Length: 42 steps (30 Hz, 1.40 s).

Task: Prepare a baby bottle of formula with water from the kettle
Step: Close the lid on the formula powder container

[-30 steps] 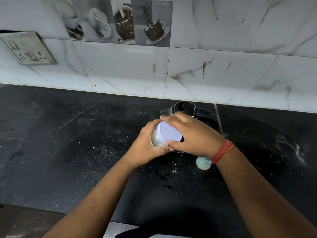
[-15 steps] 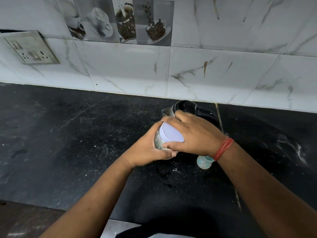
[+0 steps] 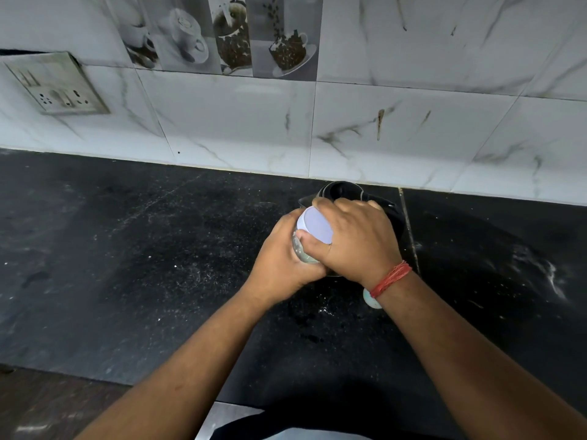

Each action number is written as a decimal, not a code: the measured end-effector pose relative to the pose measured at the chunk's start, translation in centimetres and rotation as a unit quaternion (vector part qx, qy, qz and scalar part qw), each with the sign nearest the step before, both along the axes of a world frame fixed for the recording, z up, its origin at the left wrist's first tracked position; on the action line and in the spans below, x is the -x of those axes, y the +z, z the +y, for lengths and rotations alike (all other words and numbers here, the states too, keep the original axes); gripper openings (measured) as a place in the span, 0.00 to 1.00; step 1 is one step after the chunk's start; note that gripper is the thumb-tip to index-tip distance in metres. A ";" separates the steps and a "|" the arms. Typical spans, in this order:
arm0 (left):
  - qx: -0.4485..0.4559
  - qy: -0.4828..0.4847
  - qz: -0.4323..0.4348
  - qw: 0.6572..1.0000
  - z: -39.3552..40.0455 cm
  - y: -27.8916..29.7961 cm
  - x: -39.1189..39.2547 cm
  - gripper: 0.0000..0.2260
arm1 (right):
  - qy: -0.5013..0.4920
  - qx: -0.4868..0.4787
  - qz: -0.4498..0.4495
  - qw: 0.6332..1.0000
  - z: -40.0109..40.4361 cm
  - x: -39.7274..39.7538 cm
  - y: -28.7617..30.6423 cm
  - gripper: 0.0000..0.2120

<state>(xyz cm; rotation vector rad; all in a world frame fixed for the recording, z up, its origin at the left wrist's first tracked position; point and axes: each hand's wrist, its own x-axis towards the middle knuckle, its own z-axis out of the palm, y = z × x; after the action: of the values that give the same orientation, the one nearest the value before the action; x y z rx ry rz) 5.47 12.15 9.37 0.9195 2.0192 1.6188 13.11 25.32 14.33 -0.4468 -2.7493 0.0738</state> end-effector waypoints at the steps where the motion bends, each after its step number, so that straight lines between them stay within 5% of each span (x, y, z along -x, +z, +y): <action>1: 0.000 0.001 0.001 1.000 0.0 -0.1 0.0 0.34 | -0.013 0.006 0.002 1.000 -0.2 0.0 -0.2 0.36; 9: 0.010 -0.016 -0.010 1.000 -1.2 -1.9 1.1 0.38 | -0.033 0.092 -0.001 0.995 -1.7 -0.1 -1.8 0.41; 20: 0.070 0.041 -0.004 0.997 -4.5 -7.5 3.1 0.38 | 0.042 0.363 0.024 0.930 -4.1 -0.2 -9.5 0.27; 42: 0.142 -0.012 -0.058 0.988 -5.8 -12.3 4.1 0.48 | 0.023 0.421 -0.032 0.906 -5.7 -1.4 -13.1 0.32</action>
<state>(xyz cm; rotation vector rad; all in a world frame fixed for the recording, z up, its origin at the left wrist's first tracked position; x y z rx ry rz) 1.33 6.37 -2.95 0.7255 2.0791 1.2938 14.50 19.65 1.23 -0.5915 -2.6562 1.3050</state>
